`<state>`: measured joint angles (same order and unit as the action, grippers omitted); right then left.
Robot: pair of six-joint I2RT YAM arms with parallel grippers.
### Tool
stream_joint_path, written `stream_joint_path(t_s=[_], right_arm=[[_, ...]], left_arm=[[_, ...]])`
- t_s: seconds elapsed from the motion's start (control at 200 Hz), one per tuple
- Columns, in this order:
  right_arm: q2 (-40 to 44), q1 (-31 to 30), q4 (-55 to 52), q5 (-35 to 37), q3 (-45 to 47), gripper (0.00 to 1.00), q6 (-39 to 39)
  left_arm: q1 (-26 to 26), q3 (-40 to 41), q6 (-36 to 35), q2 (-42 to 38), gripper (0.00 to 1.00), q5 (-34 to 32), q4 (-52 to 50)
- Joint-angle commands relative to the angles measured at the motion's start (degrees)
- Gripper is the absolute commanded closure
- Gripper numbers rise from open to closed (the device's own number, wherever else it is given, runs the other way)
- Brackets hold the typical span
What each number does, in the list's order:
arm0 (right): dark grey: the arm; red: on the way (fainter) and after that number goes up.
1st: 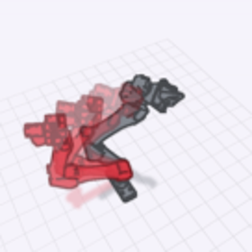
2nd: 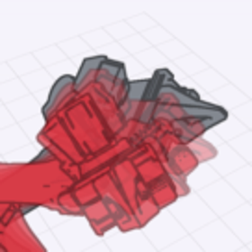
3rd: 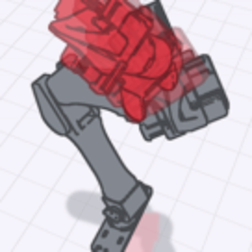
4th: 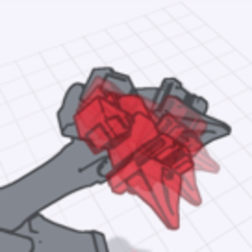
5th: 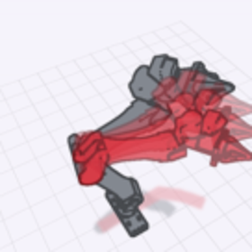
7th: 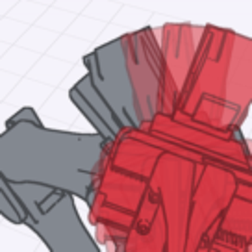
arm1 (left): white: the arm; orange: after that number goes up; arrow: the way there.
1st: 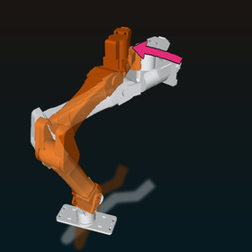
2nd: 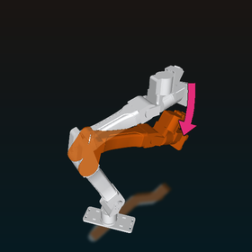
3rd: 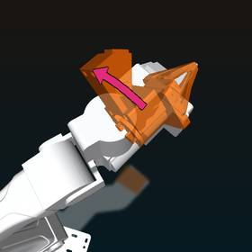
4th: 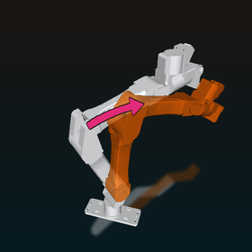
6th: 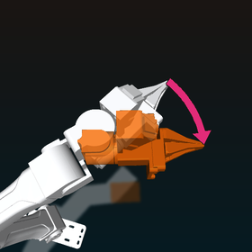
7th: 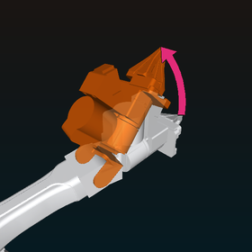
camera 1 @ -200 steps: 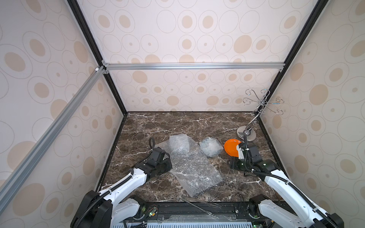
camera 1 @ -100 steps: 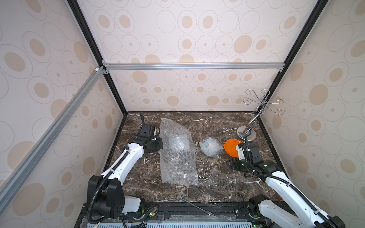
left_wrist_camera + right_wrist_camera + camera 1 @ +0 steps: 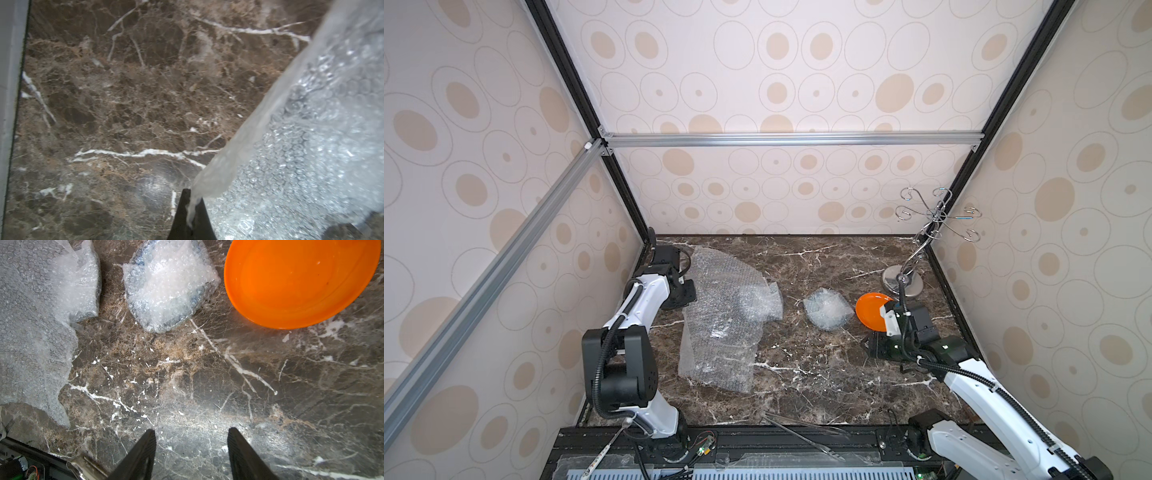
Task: Unpack dinner plates from bubble wrap
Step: Place the bubble wrap at the center of the board.
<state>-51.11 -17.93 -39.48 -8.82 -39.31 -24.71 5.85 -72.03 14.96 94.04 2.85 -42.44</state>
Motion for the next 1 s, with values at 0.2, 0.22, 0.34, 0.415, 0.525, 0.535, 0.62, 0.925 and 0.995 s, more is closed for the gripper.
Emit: stream_joint_path(t_s=[0.2, 0.22, 0.34, 0.415, 0.525, 0.535, 0.62, 0.925, 0.995], right_arm=[[1.7, -0.2, -1.8, -0.9, -0.2, 0.41, -1.1], [1.8, -0.2, -1.9, -0.9, -0.2, 0.42, -1.1], [2.5, -0.2, -2.6, -0.6, 0.2, 0.41, -1.2], [2.9, -0.2, -3.0, -0.6, 0.5, 0.42, -1.1], [3.3, -0.2, -3.4, -0.5, 0.9, 0.42, -1.2], [3.3, -0.2, -3.4, -0.5, 0.9, 0.42, -1.2], [3.5, -0.2, -3.6, -0.4, 1.0, 0.41, -1.3], [3.3, -0.2, -3.9, -0.5, 1.0, 0.42, -1.7], [3.1, -0.3, -4.0, -0.5, 1.0, 0.41, -2.0]], left_arm=[[3.1, -10.6, -2.3, 6.5, 1.00, -9.4, -3.1], [3.1, -11.4, -2.5, 7.5, 1.00, -9.8, -3.2], [3.2, -14.5, -3.5, 11.9, 1.00, -11.7, -3.6], [3.3, -15.1, -3.5, 13.2, 1.00, -13.2, -3.3], [4.1, -14.9, -3.1, 13.7, 1.00, -14.7, -2.5], [4.2, -14.9, -3.0, 13.8, 1.00, -14.8, -2.6], [4.9, -14.7, -2.6, 14.1, 1.00, -14.7, -2.0], [4.9, -17.8, -2.5, 11.7, 0.29, -15.8, -2.9], [4.9, -18.8, -2.3, 9.8, 0.11, -14.6, -3.5]])
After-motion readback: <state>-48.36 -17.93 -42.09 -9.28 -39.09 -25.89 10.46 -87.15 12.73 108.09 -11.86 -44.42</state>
